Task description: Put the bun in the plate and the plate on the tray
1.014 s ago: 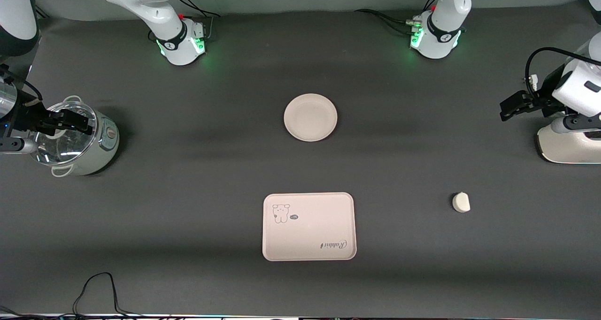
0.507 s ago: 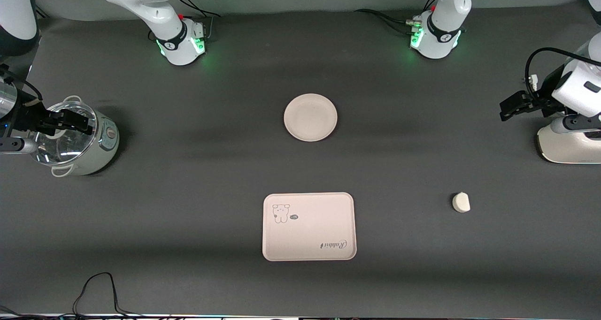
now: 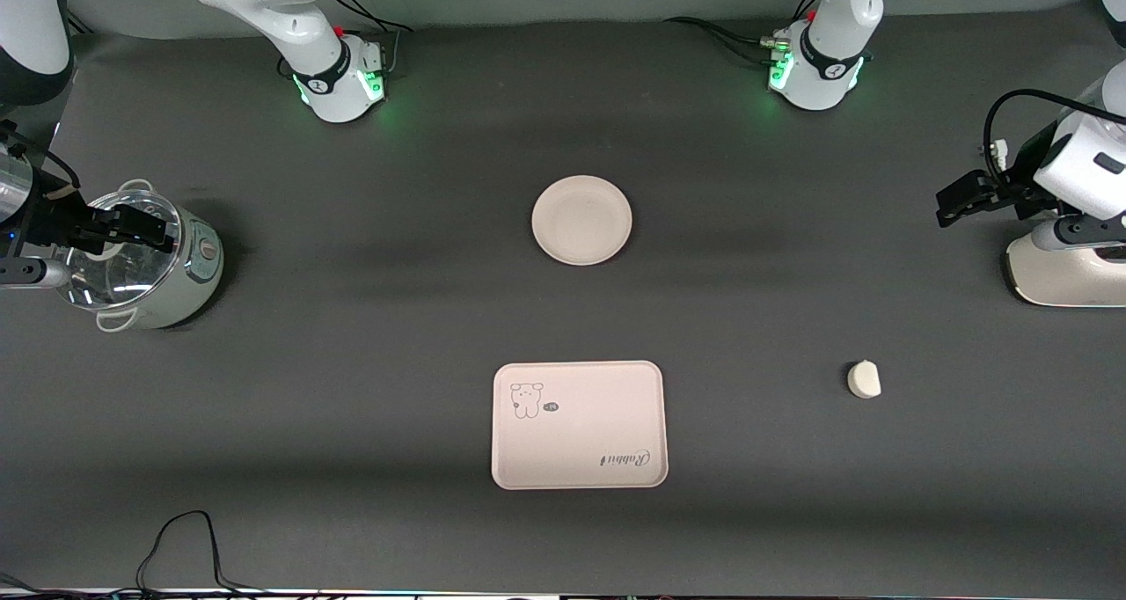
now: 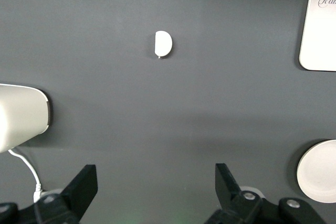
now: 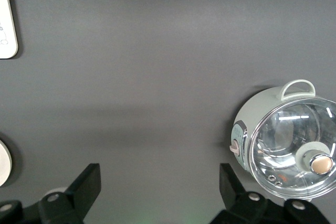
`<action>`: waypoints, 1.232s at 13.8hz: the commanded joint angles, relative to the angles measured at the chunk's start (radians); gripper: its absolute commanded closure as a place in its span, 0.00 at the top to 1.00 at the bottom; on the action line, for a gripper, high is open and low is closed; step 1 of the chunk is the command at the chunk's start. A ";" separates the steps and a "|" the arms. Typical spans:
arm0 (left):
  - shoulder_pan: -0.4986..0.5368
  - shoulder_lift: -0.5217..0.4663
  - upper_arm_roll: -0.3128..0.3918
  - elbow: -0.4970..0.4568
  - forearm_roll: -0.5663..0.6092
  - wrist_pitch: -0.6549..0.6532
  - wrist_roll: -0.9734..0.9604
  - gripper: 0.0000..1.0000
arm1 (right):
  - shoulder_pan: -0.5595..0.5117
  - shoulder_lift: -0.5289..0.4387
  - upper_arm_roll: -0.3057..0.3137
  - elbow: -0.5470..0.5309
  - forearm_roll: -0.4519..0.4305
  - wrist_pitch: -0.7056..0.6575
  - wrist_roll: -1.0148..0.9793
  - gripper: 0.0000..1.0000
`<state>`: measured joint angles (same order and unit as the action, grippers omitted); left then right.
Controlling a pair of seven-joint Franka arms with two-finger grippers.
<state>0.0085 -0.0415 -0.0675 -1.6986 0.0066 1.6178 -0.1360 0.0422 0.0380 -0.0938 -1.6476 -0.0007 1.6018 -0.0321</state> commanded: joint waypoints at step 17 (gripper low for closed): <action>0.041 0.128 -0.003 -0.334 -0.010 0.398 0.032 1.00 | 0.010 -0.009 -0.001 -0.001 -0.025 0.000 0.008 1.00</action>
<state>0.0437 0.0329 -0.0674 -2.0002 0.0065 1.9499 -0.1218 0.0424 0.0380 -0.0938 -1.6482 -0.0007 1.6018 -0.0321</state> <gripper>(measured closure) 0.000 0.000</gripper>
